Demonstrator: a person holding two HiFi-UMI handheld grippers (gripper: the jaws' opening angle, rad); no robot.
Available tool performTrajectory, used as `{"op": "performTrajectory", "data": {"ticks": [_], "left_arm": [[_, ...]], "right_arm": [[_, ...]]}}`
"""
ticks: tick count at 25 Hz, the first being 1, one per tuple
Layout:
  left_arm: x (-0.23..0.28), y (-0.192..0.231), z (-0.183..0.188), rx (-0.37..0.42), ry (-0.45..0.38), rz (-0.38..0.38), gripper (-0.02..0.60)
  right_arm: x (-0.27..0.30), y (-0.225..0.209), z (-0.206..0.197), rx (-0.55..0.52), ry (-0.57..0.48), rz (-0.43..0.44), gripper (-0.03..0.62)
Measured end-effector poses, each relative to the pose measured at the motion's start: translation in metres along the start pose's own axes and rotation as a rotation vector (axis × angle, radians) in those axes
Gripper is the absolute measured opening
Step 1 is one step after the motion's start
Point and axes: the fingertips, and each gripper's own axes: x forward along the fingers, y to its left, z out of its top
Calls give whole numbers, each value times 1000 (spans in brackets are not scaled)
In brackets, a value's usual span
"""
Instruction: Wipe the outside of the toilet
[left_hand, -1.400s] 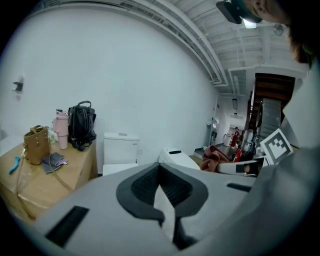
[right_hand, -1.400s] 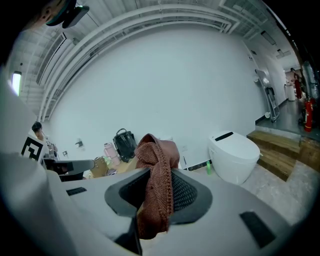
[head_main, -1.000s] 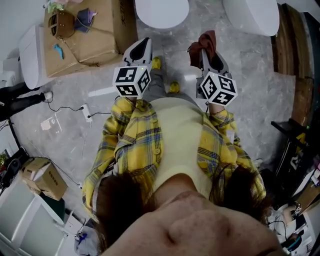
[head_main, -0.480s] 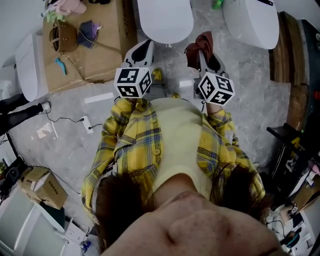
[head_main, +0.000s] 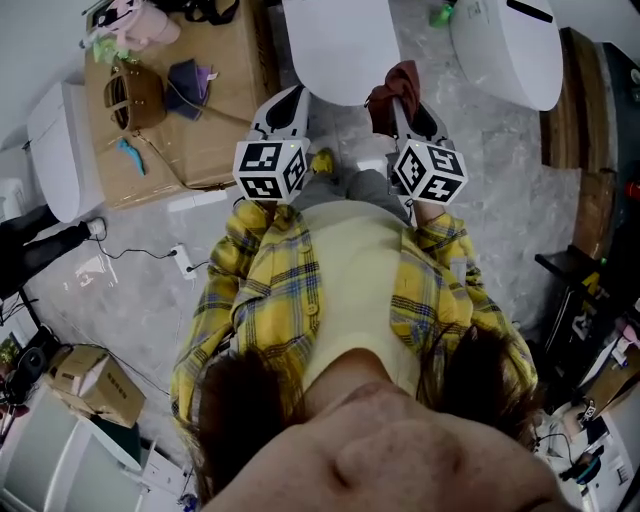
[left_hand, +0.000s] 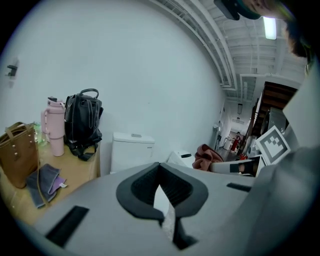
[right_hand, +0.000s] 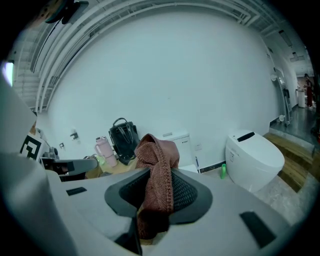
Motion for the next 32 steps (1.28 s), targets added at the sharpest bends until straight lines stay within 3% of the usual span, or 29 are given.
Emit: {"op": "performTrajectory", "data": {"ticks": [12, 32], "left_arm": [[18, 38, -1, -44, 10, 77, 2], [119, 87, -23, -77, 52, 268, 2]], "right_arm": [[69, 5, 3, -52, 87, 52, 123], [256, 1, -24, -173, 291, 309, 123]]}}
